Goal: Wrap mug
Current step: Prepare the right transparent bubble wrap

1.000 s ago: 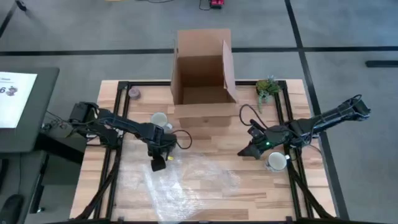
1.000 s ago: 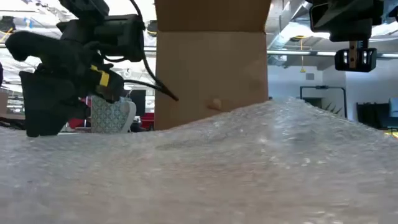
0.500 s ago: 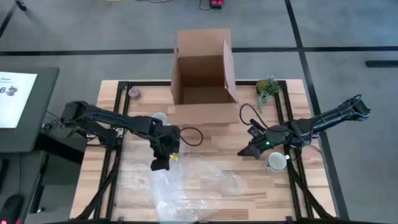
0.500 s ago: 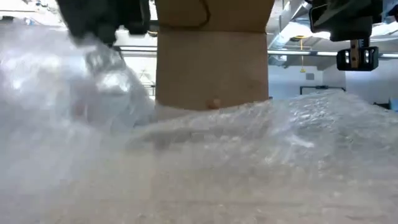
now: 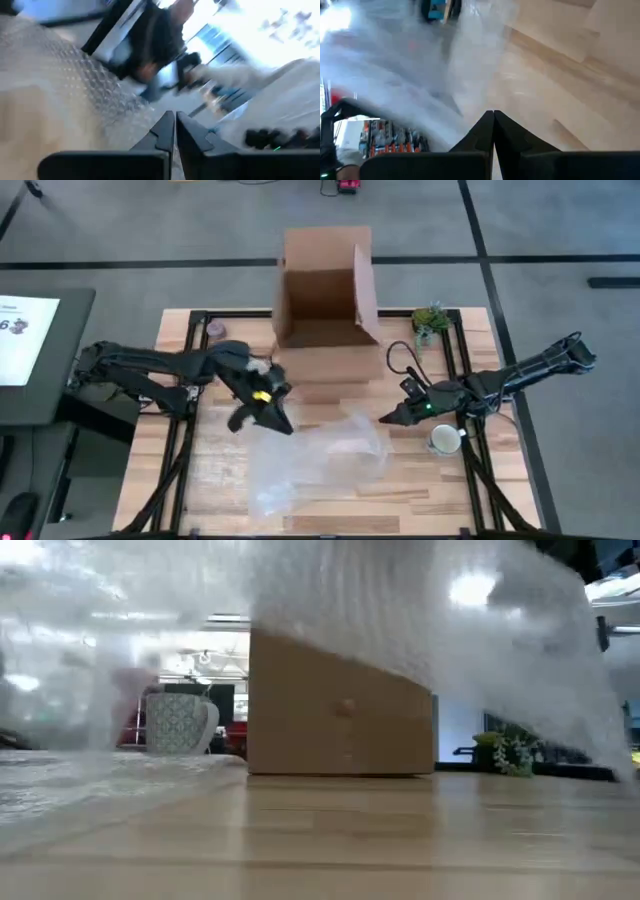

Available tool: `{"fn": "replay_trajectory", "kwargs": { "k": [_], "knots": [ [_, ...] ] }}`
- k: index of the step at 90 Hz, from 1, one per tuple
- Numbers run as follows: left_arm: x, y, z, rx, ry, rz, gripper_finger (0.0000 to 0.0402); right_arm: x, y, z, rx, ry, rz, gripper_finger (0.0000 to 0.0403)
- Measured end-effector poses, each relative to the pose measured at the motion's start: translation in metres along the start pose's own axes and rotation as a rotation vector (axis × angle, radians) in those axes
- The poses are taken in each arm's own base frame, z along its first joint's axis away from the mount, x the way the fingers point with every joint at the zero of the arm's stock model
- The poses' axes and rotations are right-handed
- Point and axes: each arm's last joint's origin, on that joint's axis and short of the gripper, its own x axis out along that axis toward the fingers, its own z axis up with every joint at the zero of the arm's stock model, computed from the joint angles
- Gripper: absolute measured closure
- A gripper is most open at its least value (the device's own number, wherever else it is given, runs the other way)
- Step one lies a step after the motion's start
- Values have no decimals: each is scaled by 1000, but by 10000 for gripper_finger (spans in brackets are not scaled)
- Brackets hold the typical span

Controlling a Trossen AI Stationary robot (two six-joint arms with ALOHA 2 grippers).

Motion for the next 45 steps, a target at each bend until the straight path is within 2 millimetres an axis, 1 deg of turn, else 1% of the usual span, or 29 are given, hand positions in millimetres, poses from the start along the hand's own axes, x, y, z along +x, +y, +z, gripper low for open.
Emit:
{"fn": "replay_trajectory", "kwargs": {
  "k": [14, 22, 27, 33, 45],
  "knots": [
    [-19, -39, 6, -121, -191, -62, 402, 0, -2, -1, -64, 22, -18, 403],
    [-22, -49, 6, -183, -252, -74, 401, 0, -3, -2, -111, 39, -28, 403],
    [-21, -47, 3, -201, -230, -42, 402, 0, -4, -2, -138, 44, -40, 403],
    [-18, -38, -6, -179, -162, 50, 401, 0, -5, -2, -163, 47, -45, 403],
    [-15, -9, -27, -20, 33, 327, 401, 0, -7, -3, -193, 53, -60, 403]
  ]
}}
